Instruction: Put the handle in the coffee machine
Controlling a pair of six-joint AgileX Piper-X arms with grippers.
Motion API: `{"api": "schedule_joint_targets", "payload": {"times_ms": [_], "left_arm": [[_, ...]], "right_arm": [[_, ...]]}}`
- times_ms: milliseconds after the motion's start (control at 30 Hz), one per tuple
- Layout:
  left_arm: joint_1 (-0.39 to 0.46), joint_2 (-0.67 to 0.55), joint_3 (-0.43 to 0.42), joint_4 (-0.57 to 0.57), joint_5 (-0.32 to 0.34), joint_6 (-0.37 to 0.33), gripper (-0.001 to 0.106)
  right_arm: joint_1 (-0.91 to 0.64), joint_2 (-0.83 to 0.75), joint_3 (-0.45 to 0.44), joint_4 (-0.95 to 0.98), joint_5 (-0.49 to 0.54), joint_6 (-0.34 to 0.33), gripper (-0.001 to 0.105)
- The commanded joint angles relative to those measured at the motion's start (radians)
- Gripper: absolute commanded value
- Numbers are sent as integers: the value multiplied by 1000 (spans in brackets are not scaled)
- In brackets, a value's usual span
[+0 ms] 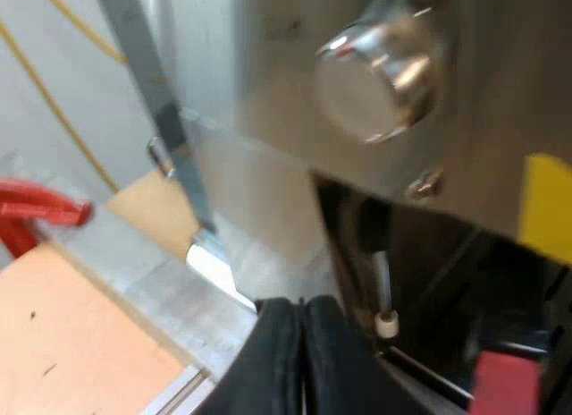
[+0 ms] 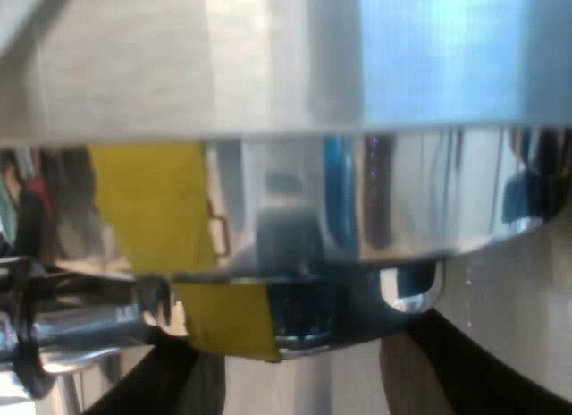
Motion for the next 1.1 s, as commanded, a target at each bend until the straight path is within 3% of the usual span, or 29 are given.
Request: {"api": "schedule_joint_targets", "payload": {"times_ms": [33, 133, 300, 500, 567, 700, 767, 1100], "left_arm": [[-5, 62, -80, 23, -38, -19, 1], [-16, 109, -142, 85, -66, 27, 1], [-90, 170, -226, 311, -218, 299, 1], [-180, 221, -239, 461, -355, 407, 1], [-211, 225, -239, 479, -397, 421, 1], [-292, 224, -239, 467, -549, 421, 1], [-319, 227, -239, 467, -580, 419, 1], [-340, 227, -239, 505, -590, 378, 1]], "right_arm": [[1, -35, -19, -59, -19, -7, 43], [1, -35, -19, -59, -19, -7, 43], [1, -35, -19, -59, -19, -7, 43], [1, -35, -19, -59, -19, -7, 43], [1, -35, -19, -59, -19, -7, 43], [1, -35, -19, -59, -19, -7, 43], [1, -35, -19, -59, -19, -7, 43], [1, -35, -19, -59, -19, -7, 43]]}}
